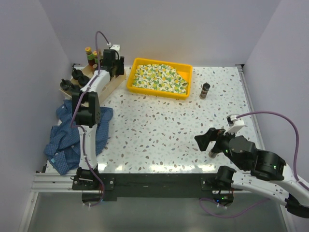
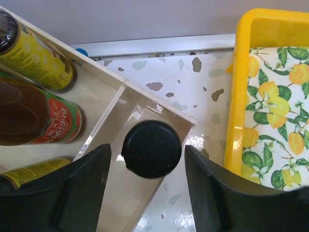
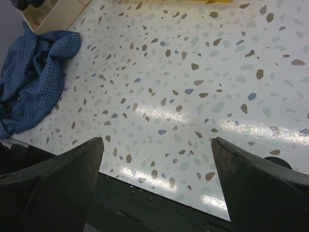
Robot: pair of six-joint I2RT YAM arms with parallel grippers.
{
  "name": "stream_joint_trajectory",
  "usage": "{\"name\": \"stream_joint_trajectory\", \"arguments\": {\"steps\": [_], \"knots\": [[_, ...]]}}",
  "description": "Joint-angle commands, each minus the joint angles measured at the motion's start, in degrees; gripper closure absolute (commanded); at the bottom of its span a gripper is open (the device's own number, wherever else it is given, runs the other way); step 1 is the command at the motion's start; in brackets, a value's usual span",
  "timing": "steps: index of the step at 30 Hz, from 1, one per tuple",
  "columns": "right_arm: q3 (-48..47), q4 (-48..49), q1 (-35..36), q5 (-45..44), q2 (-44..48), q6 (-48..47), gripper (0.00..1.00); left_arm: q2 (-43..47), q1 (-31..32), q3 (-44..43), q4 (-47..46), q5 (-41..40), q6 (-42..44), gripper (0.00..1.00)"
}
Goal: Organize the condiment bottles
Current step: Place the bottle in the storage box.
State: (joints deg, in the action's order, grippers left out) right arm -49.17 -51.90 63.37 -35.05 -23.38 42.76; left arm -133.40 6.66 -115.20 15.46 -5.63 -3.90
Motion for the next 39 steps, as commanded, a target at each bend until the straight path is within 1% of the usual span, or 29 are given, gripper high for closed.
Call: {"name": "stream_joint_trajectory", "arguments": {"steps": [1, 2, 6, 9, 12, 14, 16, 17, 18, 19, 20, 21, 22, 23, 24, 25, 26, 27, 28, 30, 31, 32, 33, 34, 35, 36, 37, 38, 39], "knots": [[-2.25, 1.18, 0.35, -2.04, -1.41, -1.19, 0.01, 0.95, -0.85, -3.19, -2.63, 1.14, -0.84, 0.29], [-2.34, 1.36, 0.26, -2.13, -1.24, -1.36, 0.01, 0.95, -0.85, -3.54, -2.28, 1.32, -0.93, 0.26], [-2.07, 1.80, 0.35, -2.31, -0.88, -1.28, 0.01, 1.65, -0.85, -6.43, 0.52, 2.02, -1.37, 0.21], [-1.28, 1.98, 0.26, -2.74, -0.62, -0.32, 0.02, 4.98, -0.85, -6.71, 0.97, 2.73, -1.98, 0.18], [-1.11, 1.19, 0.35, -4.06, -1.14, 1.43, 0.01, 8.23, -0.51, -6.71, 1.32, 5.35, -2.86, 0.15], [-0.93, -0.12, 0.26, -6.43, -1.50, 2.93, 0.01, 9.82, 0.11, -6.79, 2.20, 7.73, -3.13, 0.14], [-1.10, -1.44, 0.35, -8.79, -2.55, 6.00, 0.01, 12.37, 1.07, -6.80, 3.16, 9.40, -3.39, 0.13], [-1.54, -4.41, 0.26, -10.03, -3.16, 7.84, 0.01, 13.25, 2.30, -6.62, 4.30, 10.36, -3.31, 0.12], [-1.89, -6.00, 0.26, -10.91, -4.73, 11.26, 0.01, 15.08, 2.92, -6.36, 4.92, 12.81, -3.13, 0.12], [-2.77, -7.24, 0.26, -11.70, -5.44, 12.51, 0.01, 16.06, 3.71, -6.01, 5.71, 14.49, -2.87, 0.12], [-3.30, -10.21, 0.26, -13.80, -6.58, 14.09, 0.01, 16.94, 5.37, -5.22, 7.63, 16.07, -2.17, 0.12], [-3.91, -12.15, 0.26, -14.78, -8.68, 18.19, 0.01, 18.60, 6.26, -4.78, 8.78, 17.65, -2.08, 0.11], [-5.31, -14.00, 0.35, -16.00, -10.01, 19.97, 0.01, 19.66, 8.44, -3.90, 9.84, 18.02, -1.90, 0.08], [-6.02, -17.67, 0.35, -17.93, -11.24, 21.73, 0.01, 21.67, 9.68, -1.63, 11.33, 18.28, -1.03, 0.07], [-6.55, -19.36, 0.26, -18.99, -12.38, 24.88, 0.01, 22.65, 10.91, -0.48, 12.21, 18.81, -0.67, 0.07], [-7.60, -20.77, 0.35, -19.61, -14.92, 26.39, 0.01, 23.62, 13.18, 0.66, 12.92, 19.07, -0.58, 0.04], [-7.96, -23.05, 0.26, -20.40, -16.08, 27.71, 0.01, 24.76, 14.16, 3.55, 13.62, 19.68, -0.93, 0.03], [-8.14, -23.85, 0.35, -20.32, -17.30, 29.55, 0.01, 27.03, 14.96, 5.14, 13.80, 22.65, -1.02, 0.00], [-8.31, -24.47, 0.35, -20.41, -19.23, 30.35, 0.01, 28.27, 16.62, 6.55, 14.24, 23.64, -1.28, 0.00], [-8.14, -25.27, 0.26, -20.06, -21.09, 31.93, 0.01, 32.39, 18.56, 12.43, 14.07, 25.48, -2.08, 0.00], [-8.05, -25.96, 0.35, -20.15, -22.58, 32.64, 0.01, 33.81, 20.74, 16.63, 13.72, 25.75, -2.08, 0.00], [-8.05, -26.49, 0.26, -20.32, -23.20, 34.65, 0.01, 36.52, 21.98, 18.93, 13.37, 25.84, -1.64, 0.00], [-7.96, -27.02, 0.26, -20.50, -23.64, 35.80, 0.01, 38.03, 23.04, 21.31, 12.76, 25.58, -1.72, 0.00], [-7.96, -27.72, 0.26, -20.76, -24.08, 36.59, 0.01, 39.52, 24.97, 26.46, 10.92, 25.75, -1.72, 0.00], [-7.96, -27.99, 0.35, -21.20, -24.69, 37.73, 0.01, 42.76, 25.77, 29.13, 9.69, 25.93, -2.16, 0.00], [-7.79, -28.17, 0.26, -21.72, -25.05, 38.09, 0.02, 44.53, 26.39, 32.02, 8.19, 26.10, -2.60, 0.00], [-7.70, -28.87, 0.35, -21.73, -25.31, 38.53, 0.03, 46.29, 27.09, 37.62, 4.61, 26.54, -3.47, 0.00], [-7.70, -29.39, 0.35, -21.90, -25.84, 39.58, 0.04, 49.70, 27.36, 40.46, 2.75, 26.89, -3.83, 0.00], [-8.05, -30.27, 0.17, -21.91, -26.10, 40.90, 0.05, 51.30, 27.45, 43.10, 0.82, 26.72, -4.01, 0.00]]}}
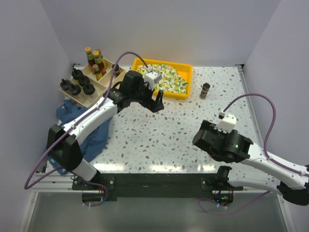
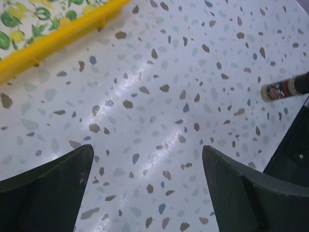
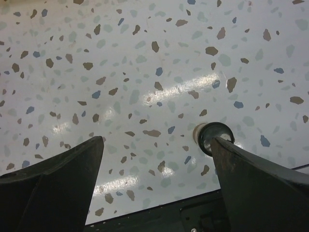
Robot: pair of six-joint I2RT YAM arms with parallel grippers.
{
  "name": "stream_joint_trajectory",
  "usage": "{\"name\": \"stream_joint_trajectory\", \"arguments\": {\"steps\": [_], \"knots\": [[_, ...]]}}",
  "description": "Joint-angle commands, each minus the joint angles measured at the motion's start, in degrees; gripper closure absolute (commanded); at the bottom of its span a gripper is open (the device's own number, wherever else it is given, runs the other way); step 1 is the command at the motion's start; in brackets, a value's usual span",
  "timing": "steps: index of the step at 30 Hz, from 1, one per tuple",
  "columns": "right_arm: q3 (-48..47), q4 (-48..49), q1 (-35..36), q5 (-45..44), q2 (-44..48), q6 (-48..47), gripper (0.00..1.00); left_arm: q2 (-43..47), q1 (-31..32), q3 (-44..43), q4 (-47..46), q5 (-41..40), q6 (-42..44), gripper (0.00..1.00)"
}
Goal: Organize the condiment bottles
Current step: Place the bottle in the storage box, then move the bottle to the center of the board.
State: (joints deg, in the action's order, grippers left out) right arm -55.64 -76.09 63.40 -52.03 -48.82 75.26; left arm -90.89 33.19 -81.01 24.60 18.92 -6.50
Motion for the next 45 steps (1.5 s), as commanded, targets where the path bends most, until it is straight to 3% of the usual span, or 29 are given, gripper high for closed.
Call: {"name": "stream_joint_trajectory", "arguments": {"steps": [1, 4, 9, 17, 25, 39, 45], "knots": [[-1.84, -9.30, 0.15, -5.10, -1.01, 10.50, 0.06, 10.11, 0.91, 13.03, -11.04, 1.92, -1.32, 0.00], [-2.90, -14.41, -0.29, -5.80, -2.42, 16.57, 0.10, 14.24, 1.00, 16.93, -12.82, -0.45, -0.44, 0.00], [-2.38, -14.17, -11.24, 0.08, -6.55, 12.37, 0.11, 16.10, 1.00, 18.26, -13.62, -0.11, -0.62, 0.00], [2.37, -9.25, -22.95, 4.65, -4.00, 6.48, 0.19, 17.24, 1.26, 17.73, -12.03, -2.22, -0.62, 0.00], [7.91, -7.93, -24.55, 10.28, -5.24, 8.75, 0.30, 18.21, 1.53, 18.26, -11.77, -3.80, -0.53, 0.00], [12.31, -2.04, -24.72, 12.83, -4.18, 7.53, 0.30, 16.98, 1.70, 18.61, -11.59, -7.31, -0.09, 0.00], [12.40, 0.32, -24.72, 12.92, -5.23, 5.87, 0.41, 16.80, 1.79, 18.61, -11.24, -9.69, -0.09, 0.00]]}}
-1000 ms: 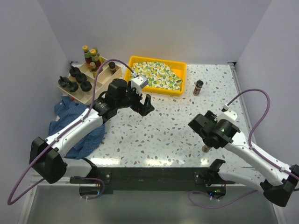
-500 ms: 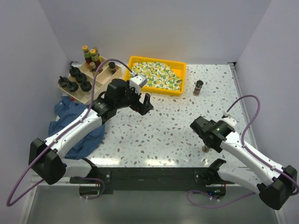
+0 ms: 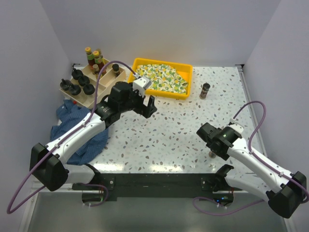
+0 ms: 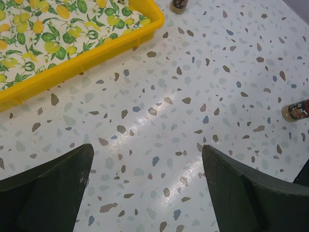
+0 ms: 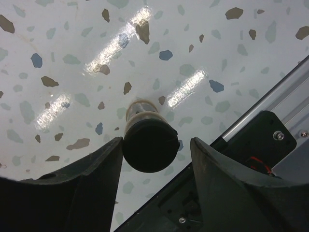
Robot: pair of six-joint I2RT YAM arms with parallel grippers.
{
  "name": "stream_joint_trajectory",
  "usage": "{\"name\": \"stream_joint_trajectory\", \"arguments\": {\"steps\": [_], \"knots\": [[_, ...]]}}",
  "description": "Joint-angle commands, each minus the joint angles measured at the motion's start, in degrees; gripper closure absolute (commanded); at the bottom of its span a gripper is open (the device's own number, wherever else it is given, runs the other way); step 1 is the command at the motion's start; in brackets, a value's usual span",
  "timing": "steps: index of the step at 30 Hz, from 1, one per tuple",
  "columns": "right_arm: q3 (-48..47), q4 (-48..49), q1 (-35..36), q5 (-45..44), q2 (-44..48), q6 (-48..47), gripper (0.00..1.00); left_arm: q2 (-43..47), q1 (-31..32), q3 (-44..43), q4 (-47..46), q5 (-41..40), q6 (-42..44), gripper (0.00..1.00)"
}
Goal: Organize the condiment bottles
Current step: Move the bottle to the center of the board.
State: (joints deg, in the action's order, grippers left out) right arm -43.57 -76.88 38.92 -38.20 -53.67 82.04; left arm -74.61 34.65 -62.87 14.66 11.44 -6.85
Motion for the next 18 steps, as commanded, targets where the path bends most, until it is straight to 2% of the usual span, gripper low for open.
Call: {"name": "stream_joint_trajectory", "arguments": {"steps": [1, 5, 7, 9, 15, 18], "knots": [[0.24, 1.64, -0.16, -0.92, -0.38, -1.53, 0.43, 0.60, 0.33, 0.47, -1.21, -3.08, 0.26, 0.00], [-0.55, 5.50, -0.24, -0.56, -0.82, -4.34, 0.58, 1.57, 0.33, 0.73, -0.77, -7.47, -0.88, 0.00], [-1.25, 7.53, -0.24, -0.39, -1.52, -7.58, 0.62, 2.18, 0.33, 1.43, -1.29, -10.45, -1.58, 0.00], [-2.13, 11.39, -0.16, 0.31, -2.31, -12.92, 0.71, 3.50, 0.24, 2.31, -2.70, -11.26, -3.07, 0.00], [-7.31, 23.51, 0.19, 2.68, -8.02, -28.12, 0.74, 6.58, -0.03, 3.90, -4.90, -15.48, -5.28, 0.01], [-9.25, 31.42, 1.86, 4.79, -11.10, -36.12, 0.80, 8.07, -0.11, 3.72, -4.11, -21.09, -5.19, 0.01]]}}
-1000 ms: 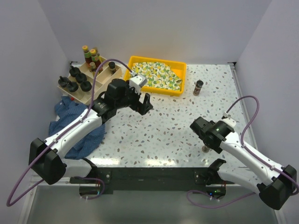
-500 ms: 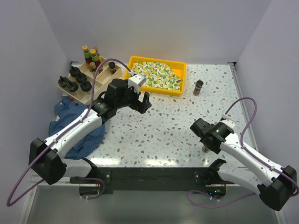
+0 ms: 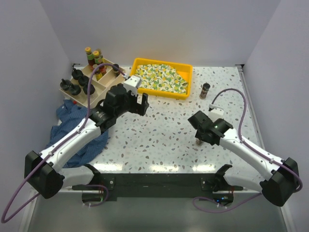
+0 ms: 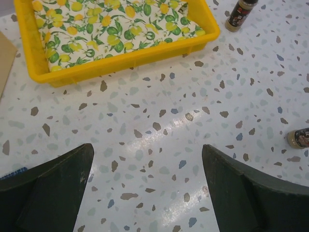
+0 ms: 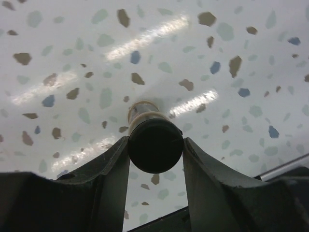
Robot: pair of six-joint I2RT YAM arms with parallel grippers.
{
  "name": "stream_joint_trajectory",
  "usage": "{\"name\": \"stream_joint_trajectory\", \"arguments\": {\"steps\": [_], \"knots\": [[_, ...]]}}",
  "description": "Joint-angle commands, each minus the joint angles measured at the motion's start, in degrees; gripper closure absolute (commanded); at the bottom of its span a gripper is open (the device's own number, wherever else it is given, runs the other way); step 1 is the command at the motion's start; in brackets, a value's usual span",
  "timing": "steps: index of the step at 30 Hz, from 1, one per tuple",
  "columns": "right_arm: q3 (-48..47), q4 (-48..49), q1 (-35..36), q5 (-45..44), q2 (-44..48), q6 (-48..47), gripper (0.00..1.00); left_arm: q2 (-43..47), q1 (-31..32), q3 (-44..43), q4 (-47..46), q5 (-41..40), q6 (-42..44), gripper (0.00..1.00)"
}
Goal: Organize the condiment bottles
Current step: Move the bottle to the center of the board.
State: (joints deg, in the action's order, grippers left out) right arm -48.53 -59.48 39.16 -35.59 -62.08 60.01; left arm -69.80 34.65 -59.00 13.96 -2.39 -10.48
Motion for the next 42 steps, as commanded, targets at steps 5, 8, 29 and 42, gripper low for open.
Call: {"name": "stream_joint_trajectory", "arguments": {"steps": [5, 8, 29, 42], "knots": [[-10.25, 24.13, 7.85, 5.71, -11.55, -23.87, 0.78, 7.74, -0.11, 1.43, -3.76, -18.68, -1.82, 0.01], [-14.74, 27.56, 12.51, 5.44, -18.49, -28.27, 0.77, 10.72, -0.20, 3.01, -5.25, -22.91, -2.09, 0.01], [-26.44, 30.56, 22.37, 7.73, -32.15, -35.14, 0.22, 13.64, -0.73, 6.18, -9.30, -24.07, -1.47, 0.01], [-22.58, 32.59, 22.02, 9.84, -22.29, -35.49, 0.60, 15.13, -0.73, 8.55, -12.46, -19.24, 0.64, 0.03]]}}
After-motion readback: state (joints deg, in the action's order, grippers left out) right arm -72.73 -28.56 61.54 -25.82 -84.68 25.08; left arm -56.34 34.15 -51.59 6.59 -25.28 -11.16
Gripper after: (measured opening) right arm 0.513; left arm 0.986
